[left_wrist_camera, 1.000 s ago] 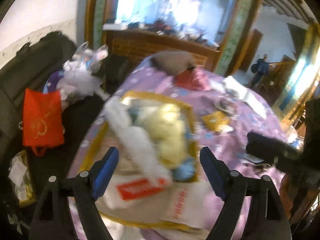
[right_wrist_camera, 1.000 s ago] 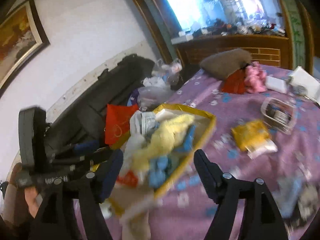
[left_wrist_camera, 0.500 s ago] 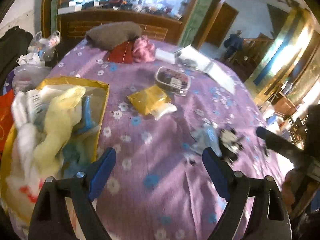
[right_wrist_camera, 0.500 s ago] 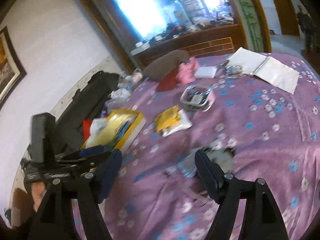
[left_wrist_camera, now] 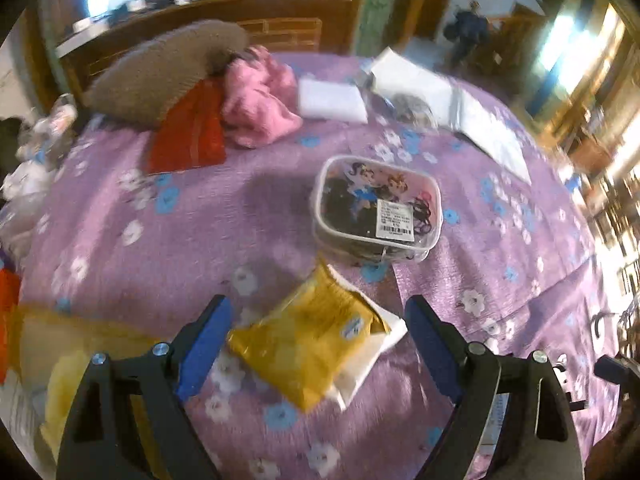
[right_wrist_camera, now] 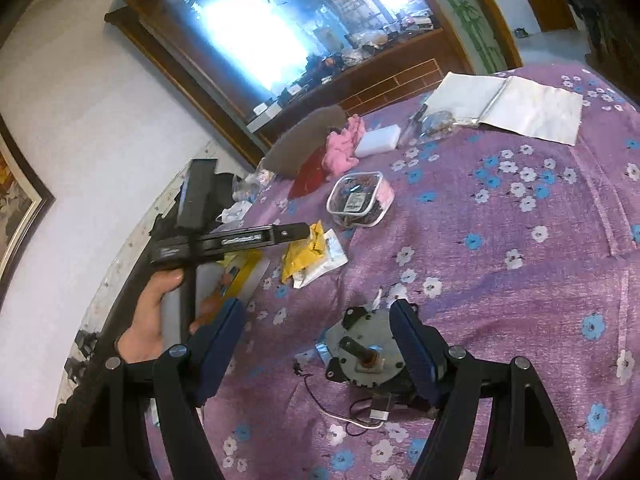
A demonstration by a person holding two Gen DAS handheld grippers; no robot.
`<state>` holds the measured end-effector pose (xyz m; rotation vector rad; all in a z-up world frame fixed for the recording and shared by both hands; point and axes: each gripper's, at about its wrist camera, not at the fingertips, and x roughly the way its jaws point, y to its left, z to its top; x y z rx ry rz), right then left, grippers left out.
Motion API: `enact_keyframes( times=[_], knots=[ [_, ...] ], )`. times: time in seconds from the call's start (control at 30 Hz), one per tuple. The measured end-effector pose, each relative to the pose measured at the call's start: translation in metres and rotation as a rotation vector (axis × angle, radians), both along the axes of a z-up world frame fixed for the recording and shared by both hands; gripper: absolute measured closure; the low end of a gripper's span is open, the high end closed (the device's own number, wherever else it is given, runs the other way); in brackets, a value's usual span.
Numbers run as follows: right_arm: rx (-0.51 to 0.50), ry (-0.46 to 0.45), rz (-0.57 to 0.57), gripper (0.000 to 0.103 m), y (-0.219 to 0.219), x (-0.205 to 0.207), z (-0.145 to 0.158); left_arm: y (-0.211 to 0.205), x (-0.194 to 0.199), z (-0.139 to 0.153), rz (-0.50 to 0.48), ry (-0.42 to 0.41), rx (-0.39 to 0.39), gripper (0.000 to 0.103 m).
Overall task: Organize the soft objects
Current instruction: 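Grasp the yellow snack bag on the cloth with the left tool, then carry the yellow snack bag over the tray with the left tool while the right tool grasps a white packet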
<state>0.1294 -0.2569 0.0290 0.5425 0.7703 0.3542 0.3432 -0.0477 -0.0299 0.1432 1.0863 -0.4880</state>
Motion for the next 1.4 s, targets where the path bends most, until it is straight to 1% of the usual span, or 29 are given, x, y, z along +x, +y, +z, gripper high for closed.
enact_keyframes(
  times=[0.07, 0.1, 0.17, 0.3, 0.33, 0.4, 0.47, 0.5, 0.53, 0.57, 0.6, 0.67, 0.7, 0.73, 0.77, 0.8, 0.83, 0.87, 0.93, 1.0, 1.07, 1.1, 1.17, 1.2, 1.27, 1.33, 1.4],
  knots=[
    [0.030, 0.007, 0.005, 0.024, -0.002, 0.000, -0.002, -0.006, 0.007, -0.015, -0.008, 0.047, 0.042, 0.016],
    [0.034, 0.009, 0.003, 0.024, -0.002, 0.000, -0.003, -0.006, 0.007, -0.020, -0.009, 0.058, 0.052, 0.016],
    [0.016, 0.014, 0.004, 0.024, 0.000, 0.000, -0.003, -0.004, 0.000, -0.025, -0.027, 0.068, 0.031, 0.016],
    [0.000, -0.002, 0.005, 0.024, 0.004, -0.003, 0.002, -0.004, -0.022, -0.026, -0.057, 0.078, 0.049, 0.016],
    [0.000, -0.004, 0.003, 0.024, 0.004, -0.004, 0.002, -0.005, -0.026, -0.026, -0.051, 0.075, 0.071, 0.016],
    [0.002, -0.005, 0.004, 0.024, 0.004, -0.003, 0.001, -0.003, -0.025, -0.023, -0.027, 0.061, 0.065, 0.016],
    [0.002, 0.000, 0.004, 0.024, 0.004, -0.003, -0.001, -0.001, -0.019, -0.016, 0.026, -0.002, 0.098, 0.016],
    [0.001, 0.001, 0.003, 0.024, 0.004, -0.002, -0.002, -0.001, -0.017, -0.014, 0.030, -0.017, 0.100, 0.016],
    [-0.002, 0.002, 0.003, 0.024, 0.004, -0.002, -0.002, -0.002, -0.015, -0.014, 0.022, -0.015, 0.094, 0.017],
    [-0.005, 0.003, 0.001, 0.024, 0.004, -0.002, -0.002, -0.004, -0.014, -0.018, 0.013, 0.001, 0.099, 0.026],
    [-0.003, 0.005, -0.002, 0.024, 0.003, -0.001, -0.003, -0.007, -0.016, -0.023, -0.001, 0.020, 0.118, 0.032],
    [0.003, 0.011, -0.003, 0.024, 0.001, -0.001, -0.005, -0.011, -0.022, -0.026, -0.023, 0.001, 0.132, 0.043],
    [0.002, 0.013, -0.004, 0.024, 0.001, -0.001, -0.005, -0.010, -0.024, -0.023, -0.017, -0.003, 0.123, 0.051],
    [-0.001, 0.014, -0.005, 0.024, 0.001, -0.001, -0.006, -0.005, -0.024, -0.019, 0.011, 0.002, 0.098, 0.054],
    [-0.009, 0.015, -0.008, 0.024, 0.001, -0.001, -0.006, 0.001, -0.026, -0.014, 0.032, -0.003, 0.075, 0.054],
    [-0.012, 0.016, -0.008, 0.024, 0.002, -0.001, -0.006, 0.005, -0.029, -0.009, 0.046, -0.026, 0.059, 0.055],
    [-0.014, 0.015, -0.004, 0.024, 0.003, -0.001, -0.006, 0.009, -0.034, -0.003, 0.057, -0.052, 0.058, 0.055],
    [-0.017, 0.015, -0.001, 0.024, 0.003, -0.001, -0.006, 0.013, -0.039, 0.001, 0.072, -0.057, 0.056, 0.056],
    [-0.034, 0.015, 0.002, 0.024, 0.007, -0.001, -0.007, 0.025, -0.055, 0.011, 0.098, -0.063, 0.022, 0.056],
    [-0.052, 0.014, 0.012, 0.024, 0.011, 0.000, -0.007, 0.040, -0.078, 0.024, 0.126, -0.092, 0.006, 0.056],
    [-0.065, 0.010, 0.016, 0.024, 0.015, 0.000, -0.005, 0.062, -0.108, 0.035, 0.143, -0.089, -0.067, 0.056],
    [-0.060, 0.012, 0.029, 0.024, 0.019, 0.002, -0.004, 0.072, -0.120, 0.038, 0.152, -0.087, -0.093, 0.056],
    [-0.030, 0.034, 0.053, 0.023, 0.026, 0.009, -0.001, 0.092, -0.146, 0.039, 0.192, -0.087, -0.122, 0.056],
    [-0.042, 0.049, 0.059, 0.022, 0.034, 0.015, 0.001, 0.102, -0.157, 0.037, 0.213, -0.080, -0.147, 0.056],
    [-0.102, 0.081, 0.079, 0.022, 0.055, 0.031, 0.005, 0.123, -0.179, 0.032, 0.251, -0.061, -0.219, 0.056],
    [-0.154, 0.119, 0.086, 0.022, 0.079, 0.051, 0.009, 0.131, -0.189, 0.032, 0.267, -0.057, -0.246, 0.056],
    [-0.218, 0.130, 0.111, 0.022, 0.107, 0.072, 0.012, 0.136, -0.198, 0.035, 0.270, -0.090, -0.267, 0.056]
  ],
)
